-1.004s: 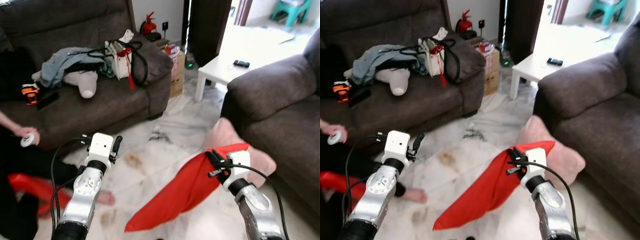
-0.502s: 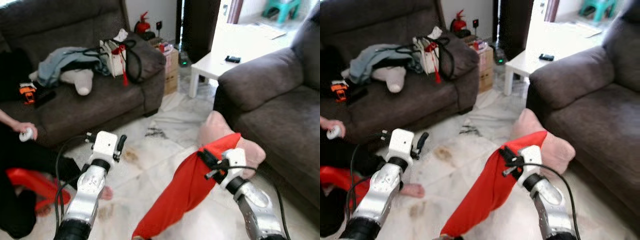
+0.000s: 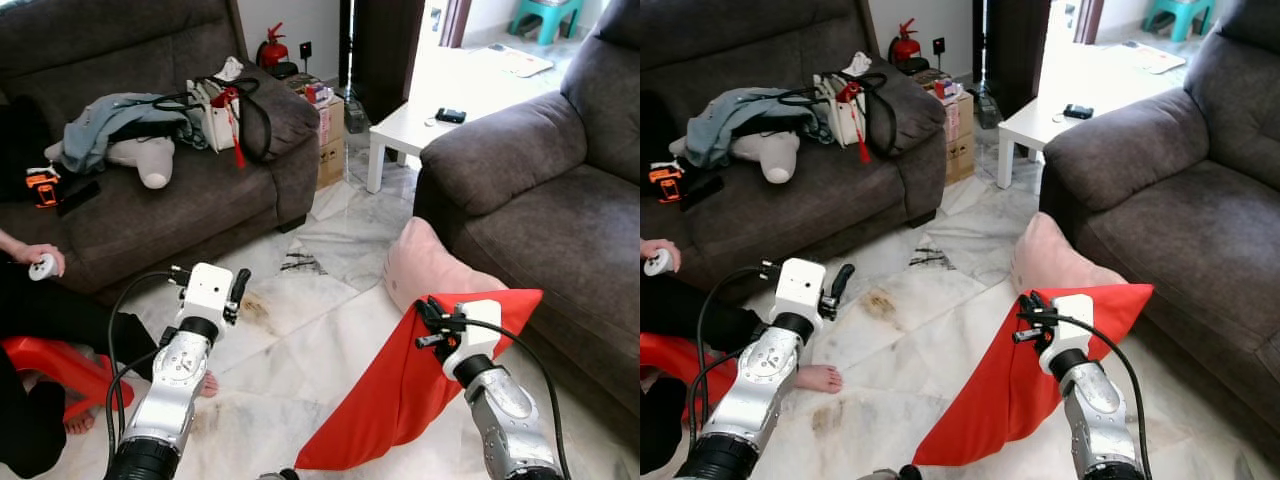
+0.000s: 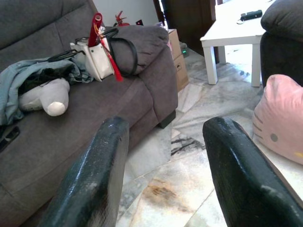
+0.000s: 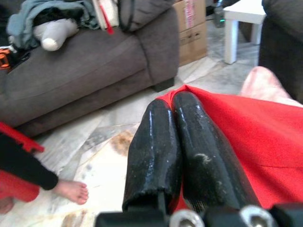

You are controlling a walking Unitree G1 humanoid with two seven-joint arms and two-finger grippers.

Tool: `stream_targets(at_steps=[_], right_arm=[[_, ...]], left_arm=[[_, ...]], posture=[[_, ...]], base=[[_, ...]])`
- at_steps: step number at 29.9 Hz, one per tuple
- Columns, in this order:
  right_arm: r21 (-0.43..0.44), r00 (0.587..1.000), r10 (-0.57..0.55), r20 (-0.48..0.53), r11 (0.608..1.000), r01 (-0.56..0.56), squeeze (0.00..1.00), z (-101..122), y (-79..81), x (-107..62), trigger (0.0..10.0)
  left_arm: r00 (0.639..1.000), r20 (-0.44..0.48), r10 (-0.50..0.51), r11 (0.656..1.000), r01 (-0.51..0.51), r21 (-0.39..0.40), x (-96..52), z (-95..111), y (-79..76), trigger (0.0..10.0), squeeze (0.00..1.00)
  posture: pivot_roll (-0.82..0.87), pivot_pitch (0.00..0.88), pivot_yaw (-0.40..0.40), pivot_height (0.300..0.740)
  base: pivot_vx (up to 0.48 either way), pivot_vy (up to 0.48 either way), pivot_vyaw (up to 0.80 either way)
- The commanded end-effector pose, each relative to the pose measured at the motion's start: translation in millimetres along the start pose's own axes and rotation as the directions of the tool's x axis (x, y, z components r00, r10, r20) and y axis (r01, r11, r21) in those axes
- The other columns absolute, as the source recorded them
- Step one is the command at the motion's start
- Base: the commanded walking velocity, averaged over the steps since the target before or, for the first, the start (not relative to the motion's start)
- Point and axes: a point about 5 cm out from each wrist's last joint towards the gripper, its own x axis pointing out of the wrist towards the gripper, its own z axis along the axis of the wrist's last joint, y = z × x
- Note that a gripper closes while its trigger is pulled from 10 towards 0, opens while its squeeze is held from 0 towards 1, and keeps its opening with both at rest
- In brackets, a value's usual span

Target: Move the pillow to the sofa from floor

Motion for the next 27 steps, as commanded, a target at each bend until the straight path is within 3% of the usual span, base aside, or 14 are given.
stream_targets(at_steps=[1,3,7,15,21,27], right_arm=[[-0.059,0.981,0.093,0.172,0.995,-0.084,0.0,36,13.8,13.8,10.0],[-0.061,0.977,0.119,0.176,0.992,-0.11,0.0,38,17.0,15.0,10.0],[-0.102,0.936,0.304,0.177,0.952,-0.29,0.0,49,38.5,18.8,10.0],[-0.199,0.966,0.253,0.052,0.951,-0.238,0.0,36,27.5,22.5,10.0],[-0.177,0.906,0.405,0.123,0.907,-0.382,0.0,50,51.2,22.4,10.0],[-0.201,0.895,0.435,0.101,0.89,-0.41,0.0,51,57.9,24.6,10.0]], left_arm=[[1.0,-0.007,0.014,1.0,-0.013,0.012,-0.5,-2,4.0,10.0,0.0],[1.0,-0.007,0.013,1.0,-0.013,0.012,-0.4,-2,3.7,10.0,0.0],[1.0,-0.01,0.002,1.0,-0.002,0.013,0.5,-3,1.4,10.0,0.0],[1.0,-0.024,-0.001,1.0,0.002,0.023,0.7,-5,1.2,10.0,0.0],[1.0,-0.027,-0.006,1.0,0.007,0.029,2.2,-5,2.2,10.0,0.0],[1.0,-0.027,-0.011,0.999,0.012,0.034,3.2,-5,2.0,10.0,0.0]], posture=[[-0.04,0.051,0.049,0.739],[-0.04,0.048,0.049,0.739],[-0.04,0.038,0.046,0.739],[-0.04,0.026,0.045,0.739],[-0.03,0.019,0.045,0.739],[-0.03,0.024,0.043,0.739]], base=[[0.0,0.0,0.0],[0.0,0.0,0.0],[0.0,0.0,0.0],[0.0,0.0,0.0],[0.0,0.0,0.0],[0.0,0.0,0.0]])
